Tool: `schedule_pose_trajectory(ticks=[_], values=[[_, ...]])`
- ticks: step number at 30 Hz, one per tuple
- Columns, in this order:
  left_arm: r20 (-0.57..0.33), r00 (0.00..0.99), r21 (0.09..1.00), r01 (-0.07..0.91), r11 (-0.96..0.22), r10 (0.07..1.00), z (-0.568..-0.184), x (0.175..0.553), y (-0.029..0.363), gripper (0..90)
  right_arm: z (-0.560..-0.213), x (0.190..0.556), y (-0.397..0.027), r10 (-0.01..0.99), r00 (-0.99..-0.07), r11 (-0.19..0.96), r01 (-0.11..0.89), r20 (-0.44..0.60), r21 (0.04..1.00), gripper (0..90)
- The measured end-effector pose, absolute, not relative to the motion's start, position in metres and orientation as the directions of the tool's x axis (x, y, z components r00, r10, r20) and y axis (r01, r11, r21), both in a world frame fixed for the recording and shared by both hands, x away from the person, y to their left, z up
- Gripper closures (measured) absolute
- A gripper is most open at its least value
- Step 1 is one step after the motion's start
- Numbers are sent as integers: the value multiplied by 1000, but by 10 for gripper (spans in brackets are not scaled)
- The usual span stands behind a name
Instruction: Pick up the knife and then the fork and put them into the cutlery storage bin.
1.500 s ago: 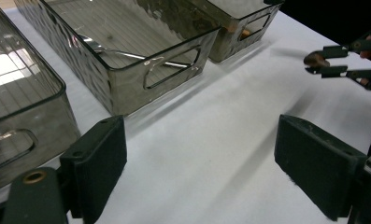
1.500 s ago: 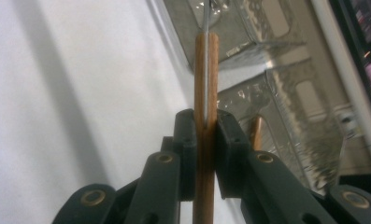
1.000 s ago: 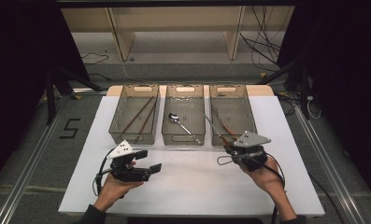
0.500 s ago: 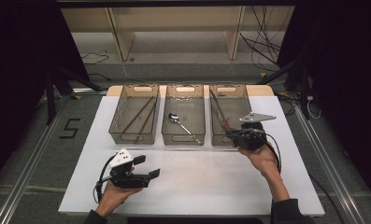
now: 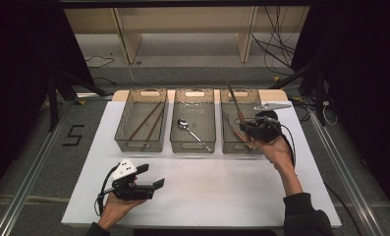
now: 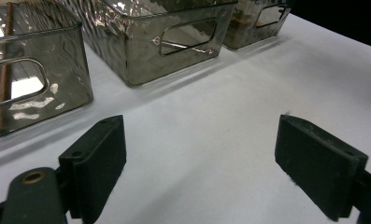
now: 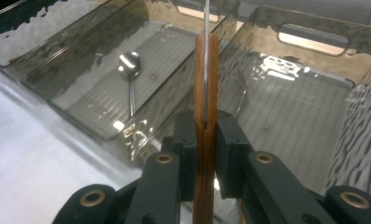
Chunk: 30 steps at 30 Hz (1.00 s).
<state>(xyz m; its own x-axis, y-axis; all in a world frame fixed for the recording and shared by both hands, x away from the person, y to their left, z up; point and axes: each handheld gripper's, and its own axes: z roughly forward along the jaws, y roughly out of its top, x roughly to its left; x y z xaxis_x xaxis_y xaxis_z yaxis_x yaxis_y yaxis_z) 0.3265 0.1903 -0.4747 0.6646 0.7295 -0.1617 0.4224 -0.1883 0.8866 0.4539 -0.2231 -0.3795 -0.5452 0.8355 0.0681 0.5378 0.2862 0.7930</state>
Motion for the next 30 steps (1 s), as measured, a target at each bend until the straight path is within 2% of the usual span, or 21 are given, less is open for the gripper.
schedule_pose_trajectory(ticks=[16, 30], values=[[-162, 658, 888, 423, -183, 736, -475, 324, 194, 163, -391, 491, -234, 896, -439, 249, 624, 68, 740, 808], [-167, 652, 897, 412, -160, 739, -473, 323, 196, 162, -407, 503, -234, 914, -405, 294, 675, 6, 676, 808]])
